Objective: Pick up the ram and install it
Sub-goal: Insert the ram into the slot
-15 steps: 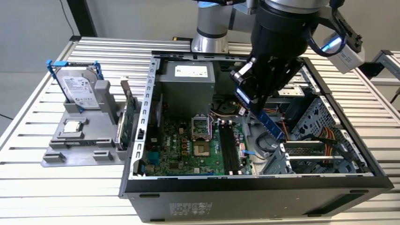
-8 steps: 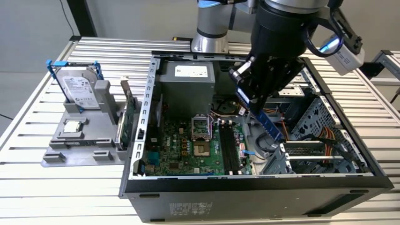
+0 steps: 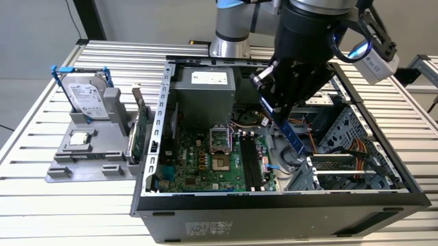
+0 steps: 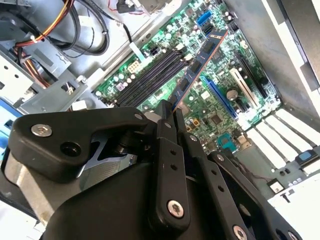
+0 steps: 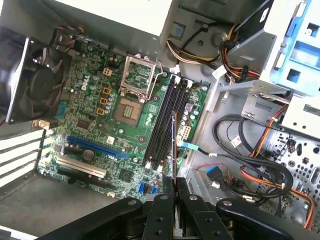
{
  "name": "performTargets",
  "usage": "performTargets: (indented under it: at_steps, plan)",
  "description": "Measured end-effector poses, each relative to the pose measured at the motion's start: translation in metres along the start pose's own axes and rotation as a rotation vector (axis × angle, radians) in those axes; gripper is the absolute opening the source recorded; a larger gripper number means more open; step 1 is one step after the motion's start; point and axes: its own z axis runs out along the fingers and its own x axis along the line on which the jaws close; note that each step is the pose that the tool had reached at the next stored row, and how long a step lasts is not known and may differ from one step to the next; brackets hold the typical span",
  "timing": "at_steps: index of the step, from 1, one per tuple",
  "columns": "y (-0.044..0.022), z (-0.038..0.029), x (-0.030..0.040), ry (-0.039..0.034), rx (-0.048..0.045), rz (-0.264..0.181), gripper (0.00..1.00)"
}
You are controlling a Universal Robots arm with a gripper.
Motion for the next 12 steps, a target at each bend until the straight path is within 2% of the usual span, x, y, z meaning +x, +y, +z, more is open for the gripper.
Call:
performTargets:
  at_steps: [12]
  plan:
    - [0.0, 0.0, 0.0, 0.0057, 0.0004, 0.094, 0.0]
